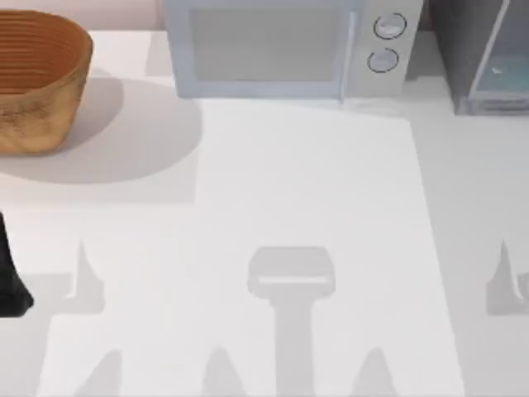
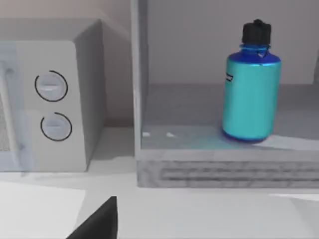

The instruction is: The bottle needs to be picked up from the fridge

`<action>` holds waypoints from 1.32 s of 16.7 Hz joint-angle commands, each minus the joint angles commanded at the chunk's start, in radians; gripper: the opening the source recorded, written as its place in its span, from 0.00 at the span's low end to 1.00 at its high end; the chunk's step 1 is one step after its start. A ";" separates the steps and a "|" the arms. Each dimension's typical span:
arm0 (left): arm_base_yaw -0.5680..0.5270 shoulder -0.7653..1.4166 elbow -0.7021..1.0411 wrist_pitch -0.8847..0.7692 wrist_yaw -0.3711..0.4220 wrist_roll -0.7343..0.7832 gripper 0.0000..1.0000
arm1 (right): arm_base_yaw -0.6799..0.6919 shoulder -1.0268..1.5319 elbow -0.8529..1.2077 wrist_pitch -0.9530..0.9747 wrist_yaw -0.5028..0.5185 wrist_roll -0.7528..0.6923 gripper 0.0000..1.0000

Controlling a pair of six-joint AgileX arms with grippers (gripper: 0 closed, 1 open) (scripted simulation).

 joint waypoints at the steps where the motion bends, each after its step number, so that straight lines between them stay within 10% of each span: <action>1: 0.000 0.000 0.000 0.000 0.000 0.000 1.00 | 0.000 0.000 0.000 0.000 0.000 0.000 1.00; 8: 0.000 0.000 0.000 0.000 0.000 0.000 1.00 | -0.074 0.218 0.033 0.221 -0.080 0.002 1.00; 22: 0.000 0.000 0.000 0.000 0.000 0.000 1.00 | -0.445 1.524 0.137 1.339 -0.430 0.019 1.00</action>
